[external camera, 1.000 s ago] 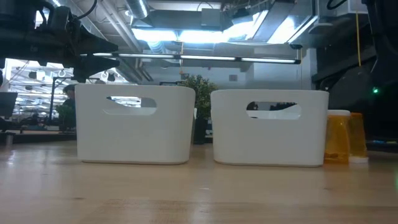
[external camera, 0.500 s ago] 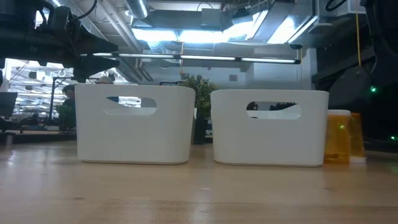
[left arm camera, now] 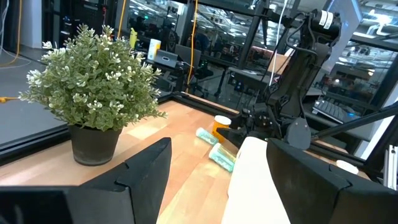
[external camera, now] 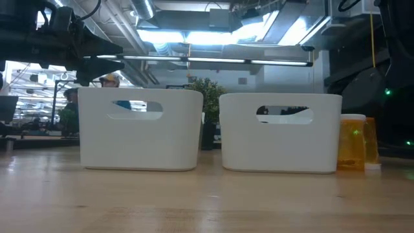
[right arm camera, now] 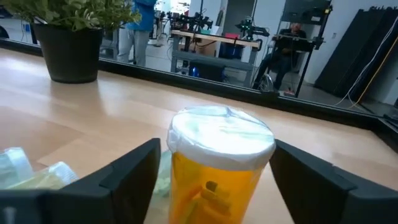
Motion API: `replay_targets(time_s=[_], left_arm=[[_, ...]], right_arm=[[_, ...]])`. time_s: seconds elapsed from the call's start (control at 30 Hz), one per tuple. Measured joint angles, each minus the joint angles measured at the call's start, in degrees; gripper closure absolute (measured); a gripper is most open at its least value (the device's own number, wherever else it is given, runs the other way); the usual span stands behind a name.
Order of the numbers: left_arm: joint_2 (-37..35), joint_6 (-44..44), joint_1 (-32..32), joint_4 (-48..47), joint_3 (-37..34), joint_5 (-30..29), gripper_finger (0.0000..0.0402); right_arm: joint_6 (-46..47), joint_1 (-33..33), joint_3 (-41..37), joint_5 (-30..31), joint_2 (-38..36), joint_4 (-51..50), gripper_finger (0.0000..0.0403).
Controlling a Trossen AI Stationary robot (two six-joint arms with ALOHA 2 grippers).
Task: Pick and place medicine bottles into bin by pill shape (circle, oval)
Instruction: Put the orange capsule bottle into the right white bin
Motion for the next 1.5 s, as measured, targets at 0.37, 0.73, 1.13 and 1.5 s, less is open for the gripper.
replay_targets(time_s=[0.37, 0.73, 1.13, 1.5], left_arm=[[0.00, 0.00, 0.01, -0.02, 0.00, 0.00, 0.0147], [0.01, -0.02, -0.01, -0.02, -0.01, 0.00, 0.0147], [0.00, -0.02, -0.03, -0.04, 0.00, 0.00, 0.0147], [0.00, -0.11, -0.03, -0.02, -0.01, 0.00, 0.0147]], right_arm=[[-1.15, 1.05, 0.00, 2.23, -0.15, 4.02, 0.0083], [-23.42, 2.10, 0.01, 3.54, -11.92, 6.48, 0.0082], [-54.54, 2.08, 0.26, -7.81, -42.01, 10.95, 0.0082], [-69.63, 1.97, 11.53, -2.31, -57.35, -4.84, 0.0108]])
